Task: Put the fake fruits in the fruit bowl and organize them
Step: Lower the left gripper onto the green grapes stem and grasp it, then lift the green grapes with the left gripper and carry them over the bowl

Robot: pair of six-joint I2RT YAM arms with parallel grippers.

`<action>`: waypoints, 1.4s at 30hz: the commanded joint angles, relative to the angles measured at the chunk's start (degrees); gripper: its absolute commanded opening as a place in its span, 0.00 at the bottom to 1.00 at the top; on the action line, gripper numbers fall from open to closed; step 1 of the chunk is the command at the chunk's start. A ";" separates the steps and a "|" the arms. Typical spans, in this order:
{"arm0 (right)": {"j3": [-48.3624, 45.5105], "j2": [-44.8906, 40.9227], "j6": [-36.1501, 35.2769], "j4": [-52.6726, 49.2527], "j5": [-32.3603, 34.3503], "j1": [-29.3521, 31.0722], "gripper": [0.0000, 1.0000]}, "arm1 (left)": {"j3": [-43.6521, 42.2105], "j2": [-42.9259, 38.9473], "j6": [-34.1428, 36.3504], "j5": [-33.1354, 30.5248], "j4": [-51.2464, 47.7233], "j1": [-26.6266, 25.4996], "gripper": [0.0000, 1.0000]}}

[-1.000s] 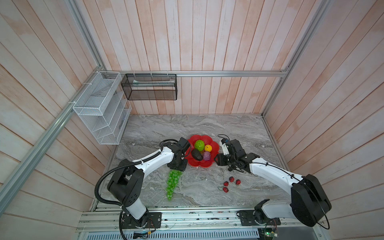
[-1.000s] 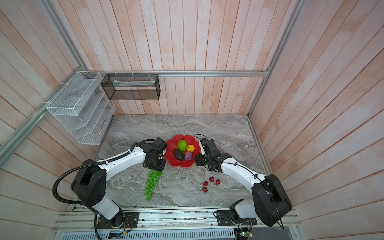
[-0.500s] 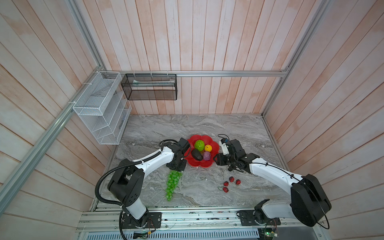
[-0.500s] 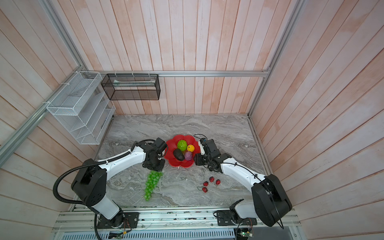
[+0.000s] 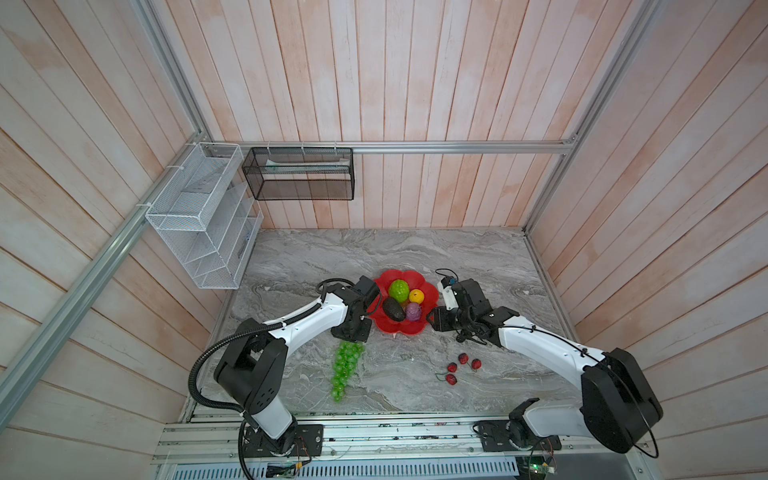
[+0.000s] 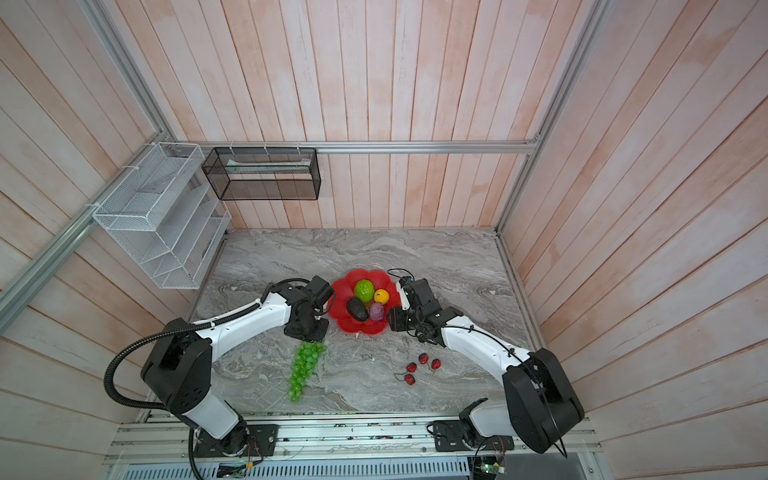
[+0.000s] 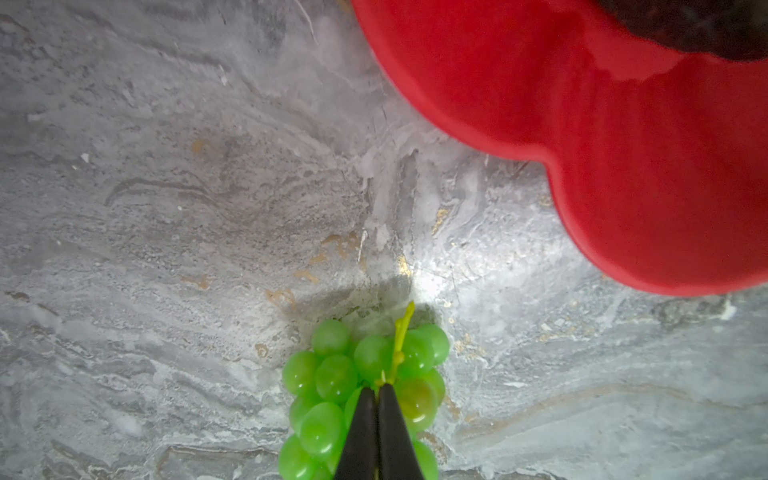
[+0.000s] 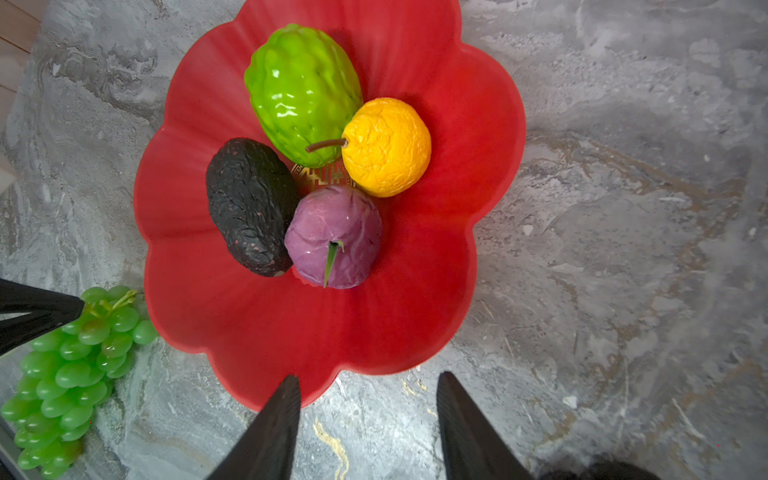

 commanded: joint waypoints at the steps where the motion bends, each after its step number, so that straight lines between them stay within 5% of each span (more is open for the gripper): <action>1: 0.78 0.60 -1.08 0.86 -0.72 -0.06 0.54 | -0.63 -2.49 -0.44 -0.68 -1.79 -0.01 0.02; 12: 2.84 -1.34 -1.69 0.85 -1.08 -0.05 0.54 | 1.04 -12.16 -4.28 3.69 -6.04 1.14 0.00; 21: 7.83 -3.75 -4.27 -0.66 0.54 0.02 0.54 | 7.86 -17.42 -5.12 13.15 -5.65 1.38 0.00; 33: 10.36 -2.92 -4.65 3.89 0.32 -0.27 0.54 | 28.85 -6.83 -5.08 25.97 -2.69 3.02 0.00; 42: 7.20 -5.90 -4.66 6.83 2.49 -2.35 0.54 | 30.68 -0.39 -6.97 35.39 4.36 2.96 0.00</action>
